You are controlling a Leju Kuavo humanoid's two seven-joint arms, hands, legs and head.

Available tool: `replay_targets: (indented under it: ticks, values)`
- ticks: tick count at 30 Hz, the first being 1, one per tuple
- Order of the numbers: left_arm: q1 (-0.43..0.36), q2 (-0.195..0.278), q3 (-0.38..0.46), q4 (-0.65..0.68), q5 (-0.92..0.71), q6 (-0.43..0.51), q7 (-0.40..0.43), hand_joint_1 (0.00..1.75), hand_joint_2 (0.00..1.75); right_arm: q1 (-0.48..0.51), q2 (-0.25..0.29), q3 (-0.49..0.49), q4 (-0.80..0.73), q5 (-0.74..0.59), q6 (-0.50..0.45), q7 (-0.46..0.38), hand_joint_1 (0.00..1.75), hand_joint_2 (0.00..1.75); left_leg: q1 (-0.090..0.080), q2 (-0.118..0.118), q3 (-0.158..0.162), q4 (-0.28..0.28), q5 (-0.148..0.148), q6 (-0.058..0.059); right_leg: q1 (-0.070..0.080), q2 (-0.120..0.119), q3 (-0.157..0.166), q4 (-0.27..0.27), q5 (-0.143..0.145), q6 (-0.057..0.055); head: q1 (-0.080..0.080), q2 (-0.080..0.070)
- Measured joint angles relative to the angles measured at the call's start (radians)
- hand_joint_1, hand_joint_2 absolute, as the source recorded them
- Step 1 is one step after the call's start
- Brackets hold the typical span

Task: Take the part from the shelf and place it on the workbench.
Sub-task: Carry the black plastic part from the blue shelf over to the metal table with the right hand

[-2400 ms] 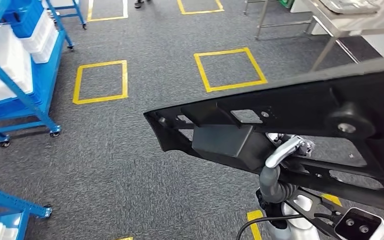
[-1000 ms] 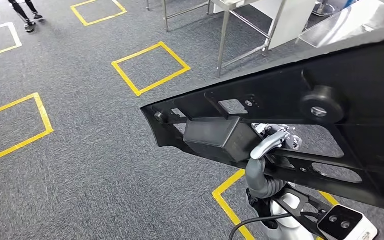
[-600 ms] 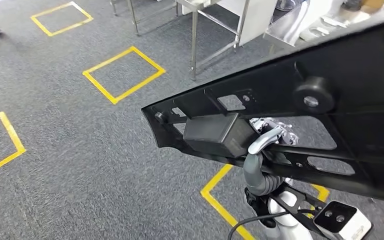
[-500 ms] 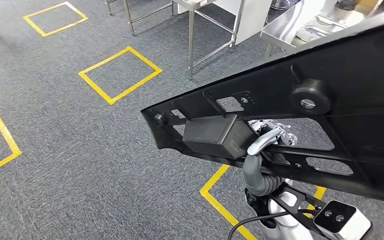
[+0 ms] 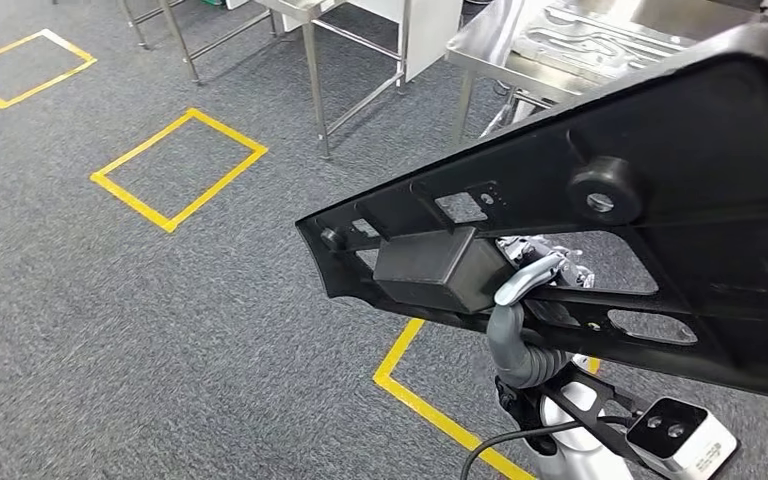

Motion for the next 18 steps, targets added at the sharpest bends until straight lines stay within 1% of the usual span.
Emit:
replay_targets:
  ticks: [1, 2, 3, 4, 5, 6, 7, 8, 9, 10, 11, 12, 13, 14, 15, 16, 17, 18]
  values:
    - [-0.001, 0.004, 0.003, 0.0, 0.003, 0.004, 0.0, 0.0, 1.75, 0.003, -0.001, 0.0, -0.002, 0.001, 0.001, 0.0, 1.75, 1.75, 0.002, -0.015, -0.006, 0.02, -0.016, -0.005, -0.003, 0.009, 0.002, -0.004, 0.003, -0.005, 0.0, 0.0]
    - [0.0, 0.009, 0.006, 0.0, 0.007, 0.009, 0.0, 0.0, 1.75, 0.007, -0.001, 0.0, -0.003, 0.002, 0.002, 0.0, 1.75, 1.75, 0.004, -0.039, -0.025, 0.065, -0.044, -0.01, -0.007, 0.019, 0.004, -0.007, 0.005, -0.01, 0.0, 0.0]
    - [0.001, 0.012, 0.011, 0.0, 0.012, 0.013, 0.0, 0.0, 1.75, 0.011, -0.002, 0.0, -0.004, 0.002, 0.003, 0.0, 1.75, 1.75, 0.006, -0.065, -0.054, 0.132, -0.078, -0.013, -0.008, 0.029, 0.005, -0.008, 0.006, -0.013, 0.0, 0.0]
    - [0.004, 0.016, 0.017, 0.0, 0.017, 0.016, 0.001, 0.0, 1.75, 0.015, -0.002, 0.0, -0.004, 0.003, 0.005, 0.0, 1.75, 1.75, 0.007, -0.081, -0.091, 0.208, -0.112, -0.016, -0.008, 0.041, 0.004, -0.007, 0.007, -0.015, 0.0, 0.0]
    - [0.007, 0.019, 0.022, 0.0, 0.021, 0.02, 0.002, 0.0, 1.75, 0.02, -0.002, 0.0, -0.004, 0.003, 0.006, 0.0, 1.75, 1.75, 0.007, -0.089, -0.124, 0.274, -0.134, -0.018, -0.008, 0.054, 0.004, -0.006, 0.007, -0.016, 0.0, 0.0]
    - [0.009, 0.022, 0.028, 0.0, 0.025, 0.022, 0.002, 0.0, 1.75, 0.025, -0.002, 0.0, -0.004, 0.003, 0.008, 0.0, 1.75, 1.75, 0.007, -0.091, -0.142, 0.305, -0.135, -0.018, -0.007, 0.066, 0.005, -0.005, 0.007, -0.016, 0.0, 0.0]
    - [0.011, 0.024, 0.032, -0.001, 0.027, 0.024, 0.002, 0.0, 1.75, 0.028, -0.002, 0.0, -0.004, 0.004, 0.009, 0.0, 1.75, 1.75, 0.007, -0.092, -0.14, 0.292, -0.113, -0.018, -0.007, 0.079, 0.005, -0.004, 0.006, -0.015, 0.0, 0.0]
    - [0.011, 0.026, 0.034, 0.0, 0.027, 0.024, 0.002, 0.0, 1.75, 0.03, -0.002, 0.0, -0.004, 0.004, 0.01, 0.0, 1.75, 1.75, 0.008, -0.097, -0.118, 0.236, -0.074, -0.016, -0.008, 0.092, 0.007, -0.003, 0.006, -0.014, 0.0, 0.0]
    - [0.011, 0.028, 0.036, 0.0, 0.027, 0.023, 0.001, 0.0, 1.75, 0.03, -0.002, 0.0, -0.004, 0.003, 0.011, 0.0, 1.75, 1.75, 0.01, -0.111, -0.085, 0.157, -0.032, -0.014, -0.008, 0.104, 0.008, -0.001, 0.004, -0.012, 0.0, 0.0]
    - [0.011, 0.029, 0.038, 0.0, 0.026, 0.022, 0.0, 0.0, 1.75, 0.03, -0.002, 0.0, -0.004, 0.003, 0.011, 0.0, 1.75, 1.75, 0.011, -0.131, -0.053, 0.083, -0.002, -0.01, -0.007, 0.114, 0.007, 0.002, 0.003, -0.008, 0.0, 0.0]
    - [0.01, 0.03, 0.04, 0.0, 0.025, 0.02, 0.0, 0.0, 1.75, 0.031, -0.002, 0.0, -0.004, 0.003, 0.01, 0.0, 1.75, 1.75, 0.013, -0.147, -0.03, 0.032, 0.014, -0.006, -0.006, 0.124, 0.005, 0.005, 0.002, -0.004, 0.0, 0.0]
    - [0.01, 0.031, 0.041, 0.0, 0.022, 0.019, -0.001, 0.0, 1.75, 0.032, -0.002, 0.0, -0.004, 0.003, 0.008, 0.0, 1.75, 1.75, 0.013, -0.158, -0.019, 0.007, 0.018, -0.002, -0.006, 0.133, 0.001, 0.007, 0.003, 0.001, 0.0, 0.0]
    - [0.01, 0.031, 0.042, 0.0, 0.02, 0.017, -0.001, 0.0, 1.75, 0.034, -0.003, 0.0, -0.004, 0.002, 0.006, 0.0, 1.75, 1.75, 0.011, -0.158, -0.017, 0.004, 0.015, 0.003, -0.007, 0.141, -0.003, 0.007, 0.005, 0.007, 0.0, 0.0]
    - [0.01, 0.031, 0.043, 0.0, 0.018, 0.016, -0.001, 0.0, 1.75, 0.036, -0.003, 0.0, -0.004, 0.002, 0.005, 0.0, 1.75, 1.75, 0.011, -0.149, -0.017, 0.003, 0.018, 0.01, -0.008, 0.15, -0.006, 0.006, 0.007, 0.014, 0.0, 0.0]
    - [0.008, 0.03, 0.044, 0.0, 0.016, 0.014, -0.001, 0.0, 1.75, 0.039, -0.004, 0.0, -0.005, 0.002, 0.004, 0.0, 1.75, 1.75, 0.011, -0.138, -0.017, 0.001, 0.021, 0.018, -0.009, 0.145, -0.009, 0.008, 0.006, 0.019, 0.0, 0.0]
    - [0.007, 0.03, 0.044, 0.0, 0.013, 0.012, -0.001, 0.0, 1.75, 0.042, -0.006, 0.0, -0.007, 0.003, 0.003, 0.0, 1.75, 1.75, 0.012, -0.129, -0.017, -0.003, 0.024, 0.026, -0.009, 0.128, -0.017, 0.024, -0.006, 0.024, 0.0, 0.0]
    - [0.006, 0.029, 0.044, 0.0, 0.01, 0.01, -0.001, 0.0, 1.75, 0.044, -0.007, 0.0, -0.008, 0.004, 0.001, 0.0, 1.75, 1.75, 0.014, -0.117, -0.017, -0.006, 0.027, 0.032, -0.008, 0.105, -0.033, 0.059, -0.029, 0.028, 0.0, 0.0]
    - [0.007, 0.029, 0.044, 0.0, 0.007, 0.008, -0.001, 0.0, 1.75, 0.047, -0.008, 0.0, -0.009, 0.005, -0.001, 0.0, 1.75, 1.75, 0.013, -0.106, -0.018, -0.007, 0.027, 0.037, -0.009, 0.078, -0.059, 0.116, -0.061, 0.031, 0.0, 0.0]
